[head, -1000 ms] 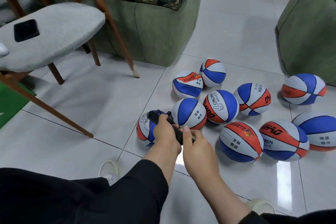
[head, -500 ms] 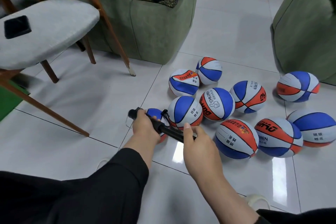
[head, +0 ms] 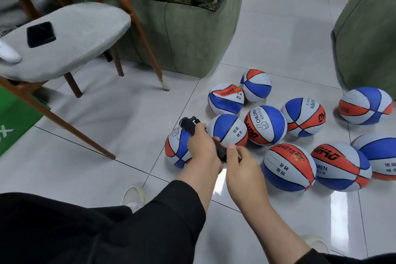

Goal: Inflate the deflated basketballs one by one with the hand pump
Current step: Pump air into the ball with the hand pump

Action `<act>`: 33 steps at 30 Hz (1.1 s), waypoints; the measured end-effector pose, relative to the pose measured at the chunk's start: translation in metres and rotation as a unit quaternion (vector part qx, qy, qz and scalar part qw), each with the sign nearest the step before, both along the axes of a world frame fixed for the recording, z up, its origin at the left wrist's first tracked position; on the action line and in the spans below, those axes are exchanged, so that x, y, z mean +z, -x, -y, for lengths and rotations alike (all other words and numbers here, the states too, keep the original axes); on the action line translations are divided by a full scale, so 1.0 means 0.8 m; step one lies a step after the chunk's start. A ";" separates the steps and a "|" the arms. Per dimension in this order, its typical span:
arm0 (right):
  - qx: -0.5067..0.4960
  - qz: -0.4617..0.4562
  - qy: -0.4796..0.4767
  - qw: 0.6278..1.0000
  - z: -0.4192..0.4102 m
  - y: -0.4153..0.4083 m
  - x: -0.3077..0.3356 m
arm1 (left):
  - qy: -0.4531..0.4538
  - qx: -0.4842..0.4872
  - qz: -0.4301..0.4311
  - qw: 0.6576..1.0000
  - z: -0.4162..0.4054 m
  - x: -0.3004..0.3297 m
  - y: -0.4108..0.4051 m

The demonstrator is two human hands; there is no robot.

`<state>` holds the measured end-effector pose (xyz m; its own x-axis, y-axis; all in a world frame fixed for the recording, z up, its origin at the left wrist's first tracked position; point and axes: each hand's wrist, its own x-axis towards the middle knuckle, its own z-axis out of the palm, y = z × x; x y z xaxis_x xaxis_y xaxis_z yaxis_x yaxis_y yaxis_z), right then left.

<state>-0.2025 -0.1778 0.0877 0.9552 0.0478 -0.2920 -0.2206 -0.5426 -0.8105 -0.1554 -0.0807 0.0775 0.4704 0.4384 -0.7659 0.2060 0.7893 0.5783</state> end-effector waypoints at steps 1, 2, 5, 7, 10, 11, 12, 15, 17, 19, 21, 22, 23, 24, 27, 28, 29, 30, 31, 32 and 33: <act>0.006 0.000 0.003 1.000 0.000 0.002 0.002 | 0.005 0.003 -0.001 1.000 -0.007 -0.001 0.000; 0.003 -0.002 0.000 1.000 0.001 0.004 0.003 | 0.007 0.004 0.000 1.000 -0.014 -0.001 -0.001; -0.004 -0.008 0.001 1.000 0.008 0.014 0.010 | 0.016 0.025 0.001 1.000 -0.046 0.001 -0.004; 0.007 -0.005 0.002 1.000 0.014 0.019 0.019 | 0.007 0.040 -0.016 0.999 -0.073 0.000 -0.005; 0.031 -0.007 0.009 0.999 0.019 0.023 0.032 | 0.000 0.052 -0.026 0.998 -0.102 -0.009 -0.002; 0.037 -0.009 0.016 0.999 0.019 0.023 0.033 | 0.001 0.052 -0.030 0.998 -0.104 -0.012 -0.001; 0.036 -0.009 0.022 0.999 0.019 0.023 0.032 | 0.006 0.051 -0.032 0.998 -0.101 -0.015 0.001; 0.010 -0.007 0.042 0.999 0.016 0.018 0.024 | 0.032 0.042 -0.035 0.998 -0.070 -0.019 0.006; -0.003 -0.004 0.057 0.998 0.015 0.013 0.017 | 0.050 0.042 -0.032 0.997 -0.044 -0.020 0.008; -0.013 -0.007 0.061 0.998 0.013 0.010 0.012 | 0.051 0.038 -0.033 0.997 -0.022 -0.018 0.009; -0.025 -0.012 0.052 0.998 0.010 0.006 0.007 | 0.031 0.024 -0.025 0.999 -0.003 -0.014 0.006; -0.031 -0.013 0.047 0.998 0.009 0.004 0.006 | 0.016 0.017 -0.021 1.000 0.005 -0.011 0.005; -0.034 -0.012 0.042 0.998 0.007 0.002 0.005 | 0.002 0.008 -0.022 1.000 0.012 -0.007 0.004; -0.035 -0.011 0.038 0.999 0.005 0.001 0.005 | -0.009 0.000 -0.023 1.000 0.016 -0.003 0.004; -0.009 -0.008 0.039 0.999 0.001 0.000 0.008 | 0.001 -0.011 -0.022 1.000 0.013 0.001 0.007; 0.006 -0.008 0.041 0.999 0.000 0.002 0.009 | 0.010 -0.012 -0.018 1.000 0.008 -0.001 0.008; 0.018 -0.007 0.040 0.999 0.000 0.004 0.012 | 0.017 -0.013 -0.015 1.000 0.002 -0.002 0.008; 0.023 -0.005 0.038 0.999 0.001 0.006 0.014 | 0.021 -0.013 -0.012 1.000 -0.004 -0.004 0.007; 0.024 -0.005 0.036 0.999 0.003 0.008 0.016 | 0.026 -0.011 -0.010 1.000 -0.011 -0.006 0.006; 0.022 -0.006 0.033 0.999 0.005 0.011 0.019 | 0.029 -0.001 -0.008 1.000 -0.021 -0.005 0.004; 0.021 -0.008 0.032 0.999 0.009 0.013 0.021 | 0.031 0.009 -0.007 0.999 -0.033 -0.004 0.003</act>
